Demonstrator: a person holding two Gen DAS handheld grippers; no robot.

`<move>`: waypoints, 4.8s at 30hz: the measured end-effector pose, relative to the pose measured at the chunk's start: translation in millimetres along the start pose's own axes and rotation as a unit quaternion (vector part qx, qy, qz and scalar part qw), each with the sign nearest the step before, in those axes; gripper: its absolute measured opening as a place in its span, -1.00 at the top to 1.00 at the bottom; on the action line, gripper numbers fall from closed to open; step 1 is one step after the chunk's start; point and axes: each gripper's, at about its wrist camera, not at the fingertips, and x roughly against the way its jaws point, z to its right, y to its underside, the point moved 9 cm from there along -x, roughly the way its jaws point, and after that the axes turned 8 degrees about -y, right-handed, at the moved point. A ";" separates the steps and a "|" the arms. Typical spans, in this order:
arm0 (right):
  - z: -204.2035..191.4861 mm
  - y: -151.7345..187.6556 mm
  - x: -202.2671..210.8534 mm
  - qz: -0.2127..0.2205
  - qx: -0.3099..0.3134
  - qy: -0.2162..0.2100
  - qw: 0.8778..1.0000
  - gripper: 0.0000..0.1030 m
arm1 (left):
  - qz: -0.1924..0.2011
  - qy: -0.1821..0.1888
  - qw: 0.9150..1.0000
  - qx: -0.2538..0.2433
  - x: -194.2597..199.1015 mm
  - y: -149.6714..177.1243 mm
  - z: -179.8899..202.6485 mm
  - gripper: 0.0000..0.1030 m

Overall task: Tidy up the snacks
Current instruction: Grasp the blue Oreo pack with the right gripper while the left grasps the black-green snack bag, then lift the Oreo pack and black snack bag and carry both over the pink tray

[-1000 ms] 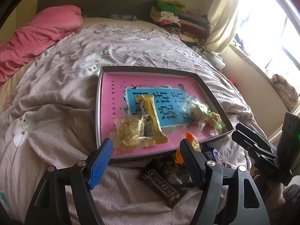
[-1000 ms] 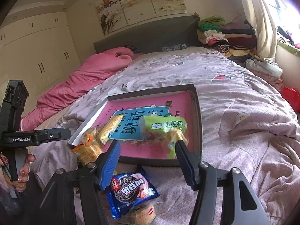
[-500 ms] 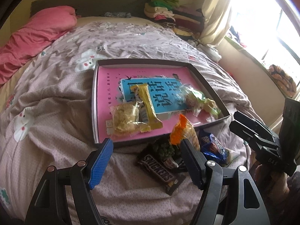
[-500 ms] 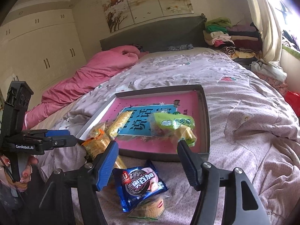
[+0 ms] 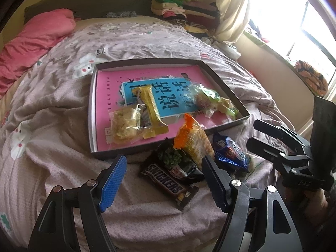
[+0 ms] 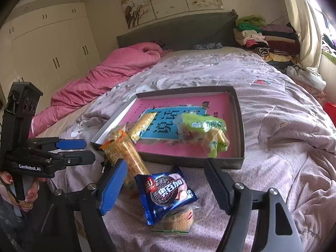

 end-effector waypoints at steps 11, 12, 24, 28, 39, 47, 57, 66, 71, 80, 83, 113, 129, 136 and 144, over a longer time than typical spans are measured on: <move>3.8 14.4 -9.8 -0.039 0.008 0.007 0.999 -0.50 | -0.020 0.011 0.999 -0.026 -9.7 11.1 15.9 -0.46; 4.6 15.7 -10.7 -0.041 0.007 0.007 0.999 -0.50 | -0.022 0.012 0.999 -0.028 -11.0 12.7 17.0 -0.46; 13.8 30.6 -31.0 -0.086 0.000 0.003 0.996 -0.50 | -0.036 0.014 0.999 -0.030 -27.0 17.5 21.7 -0.46; 13.0 32.7 -37.2 -0.095 0.008 -0.001 0.995 -0.50 | -0.039 0.012 0.999 -0.025 -32.1 16.2 18.1 -0.46; 11.3 36.3 -50.3 -0.106 0.014 -0.020 0.994 -0.33 | -0.042 0.020 0.999 -0.018 -45.2 12.3 14.5 -0.46; 7.1 35.0 -48.0 -0.100 0.031 -0.017 0.994 -0.17 | -0.041 0.036 0.998 -0.009 -49.2 14.3 7.1 -0.46; 10.7 34.7 -45.3 -0.096 0.020 -0.021 0.995 -0.16 | -0.035 0.039 0.998 -0.033 -48.9 17.0 3.2 -0.35; 10.0 31.3 -41.9 -0.086 0.008 -0.032 0.996 -0.13 | -0.032 0.044 0.998 -0.040 -56.3 13.3 13.7 0.03; 5.9 27.7 -37.3 -0.076 0.006 -0.039 0.996 -0.13 | -0.031 0.048 0.998 -0.031 -53.7 14.1 12.7 0.08; -0.7 16.5 -25.0 -0.047 0.001 -0.056 0.997 -0.13 | -0.012 0.056 0.998 -0.004 -30.1 6.6 0.9 0.09; -2.6 12.8 -21.5 -0.038 0.001 -0.059 0.998 -0.13 | -0.001 0.053 0.999 -0.003 -20.5 0.7 -0.5 0.09; 17.4 -17.5 10.8 0.047 -0.035 -0.043 0.997 -0.13 | 0.057 0.020 0.998 0.013 14.8 -40.6 -12.3 0.09; 32.2 -24.7 15.5 0.066 -0.058 -0.029 0.996 -0.13 | 0.066 0.018 0.997 0.032 -14.6 -66.7 -13.9 0.09; 39.0 -24.9 15.5 0.067 -0.069 -0.025 0.995 -0.13 | 0.053 0.025 0.998 0.038 -39.7 -68.0 -12.5 0.09; 43.5 -26.1 11.6 0.066 -0.068 -0.016 0.995 -0.13 | 0.046 0.054 0.997 0.029 -54.2 -79.7 6.8 0.09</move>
